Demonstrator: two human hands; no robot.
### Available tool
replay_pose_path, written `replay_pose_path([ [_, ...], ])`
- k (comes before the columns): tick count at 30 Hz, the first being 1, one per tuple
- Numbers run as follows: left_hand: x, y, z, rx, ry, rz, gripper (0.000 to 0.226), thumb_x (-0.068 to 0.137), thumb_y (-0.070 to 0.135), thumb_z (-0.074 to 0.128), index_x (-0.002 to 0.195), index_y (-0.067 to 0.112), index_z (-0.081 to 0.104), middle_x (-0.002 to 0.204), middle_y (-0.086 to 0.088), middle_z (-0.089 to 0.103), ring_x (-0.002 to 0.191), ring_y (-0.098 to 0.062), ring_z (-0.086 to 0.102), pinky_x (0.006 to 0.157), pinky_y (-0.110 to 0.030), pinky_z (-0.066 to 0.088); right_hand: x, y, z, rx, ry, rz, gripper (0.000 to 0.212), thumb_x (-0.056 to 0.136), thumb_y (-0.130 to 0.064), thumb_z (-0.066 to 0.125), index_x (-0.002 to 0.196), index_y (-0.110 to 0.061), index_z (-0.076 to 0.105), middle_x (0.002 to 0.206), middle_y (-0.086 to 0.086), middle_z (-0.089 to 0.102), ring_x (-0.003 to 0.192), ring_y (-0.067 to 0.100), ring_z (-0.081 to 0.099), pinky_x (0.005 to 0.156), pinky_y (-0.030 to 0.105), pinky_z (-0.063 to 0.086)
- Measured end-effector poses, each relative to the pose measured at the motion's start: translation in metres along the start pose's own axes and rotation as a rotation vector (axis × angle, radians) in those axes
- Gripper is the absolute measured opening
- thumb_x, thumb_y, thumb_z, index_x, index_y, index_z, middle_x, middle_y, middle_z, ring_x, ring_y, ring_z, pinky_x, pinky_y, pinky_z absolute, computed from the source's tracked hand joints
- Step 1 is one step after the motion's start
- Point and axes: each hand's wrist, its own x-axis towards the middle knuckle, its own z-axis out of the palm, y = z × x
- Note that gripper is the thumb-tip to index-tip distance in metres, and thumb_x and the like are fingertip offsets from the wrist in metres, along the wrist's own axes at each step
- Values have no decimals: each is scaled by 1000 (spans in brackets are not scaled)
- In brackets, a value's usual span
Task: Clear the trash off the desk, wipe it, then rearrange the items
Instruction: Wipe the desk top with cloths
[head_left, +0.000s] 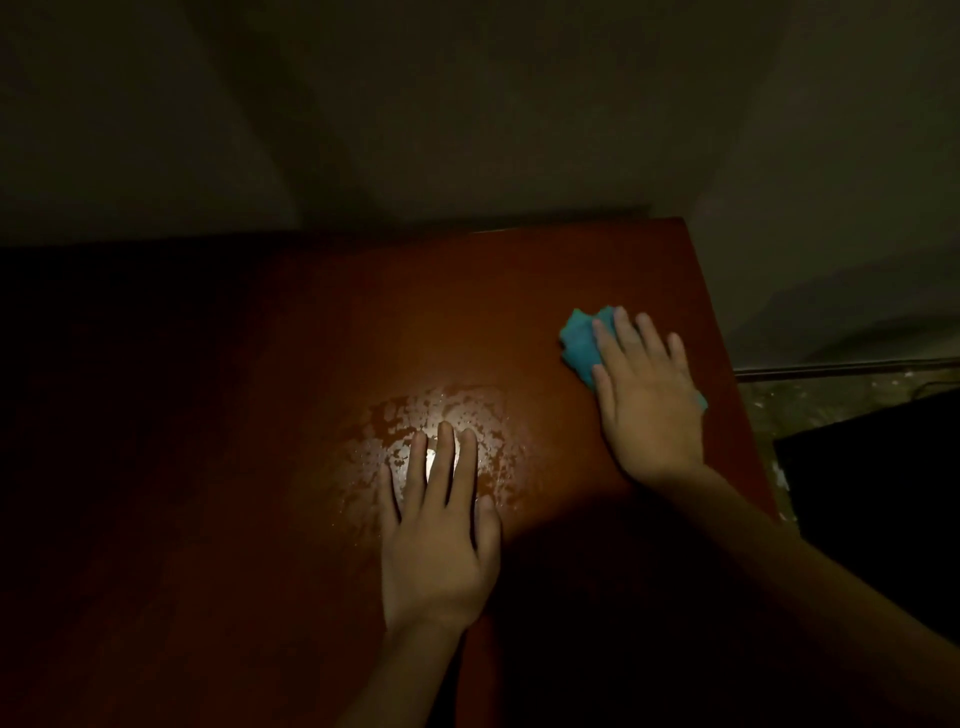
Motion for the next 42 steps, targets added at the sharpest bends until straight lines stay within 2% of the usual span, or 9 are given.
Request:
replay_pose_path([
  [7,0,0,-4,3,-16,10,58,96,43,21,150,23,23,158,-1,19,147,-18,7,117,-46,-1,-127,12,-7,9,-56,-428,53,90,-33,42,140,-17,40,145,9,42,132,26,42,112,42,27],
  [10,-1,1,-5,-28,-11,6,61,95,46,15,152,26,16,159,2,11,148,-17,0,118,-43,-8,-124,53,-8,-38,-40,-302,51,101,-36,19,150,-20,18,146,7,36,131,28,39,111,42,25],
  [14,-1,2,-8,-43,22,9,66,92,51,6,153,27,9,160,4,1,148,-13,-8,118,-42,-12,-63,31,-6,-23,21,90,54,97,-34,17,144,-15,36,149,11,39,137,31,36,113,46,21],
  [17,-3,3,-8,-65,66,12,63,93,48,12,151,24,21,160,3,11,148,-13,-1,119,-42,-8,-76,-4,-4,-25,-2,-112,54,97,-36,19,143,-16,40,148,9,40,136,28,38,115,43,18],
  [22,-20,3,-7,-69,200,65,49,94,35,32,133,15,56,139,-3,53,137,-18,40,118,-48,15,-188,11,-14,-38,-116,-508,51,103,-38,10,140,-18,38,145,6,42,133,24,38,108,41,26],
  [26,-71,9,1,-60,197,15,51,94,35,31,137,17,52,142,-2,50,137,-18,40,118,-48,17,-198,40,-19,-11,-96,-366,55,102,-40,7,142,-19,39,147,6,41,133,26,43,112,38,22],
  [30,-109,12,7,-53,192,-38,53,94,36,29,139,18,49,144,-1,48,139,-17,36,118,-47,16,-163,3,-14,7,-43,-121,54,98,-37,16,143,-18,38,149,7,39,137,27,37,114,43,19],
  [36,-163,21,14,-79,236,-72,52,93,33,30,137,15,50,141,-2,50,136,-16,40,119,-44,14,-273,-11,-22,30,-157,-547,51,96,-37,25,141,-21,43,147,4,42,135,23,40,114,44,29],
  [42,-180,24,18,-126,250,-108,54,93,34,27,139,15,47,143,-2,46,138,-15,37,118,-40,19,-303,68,-29,1,-167,-491,50,96,-37,30,143,-22,38,149,3,37,136,23,39,113,40,23],
])
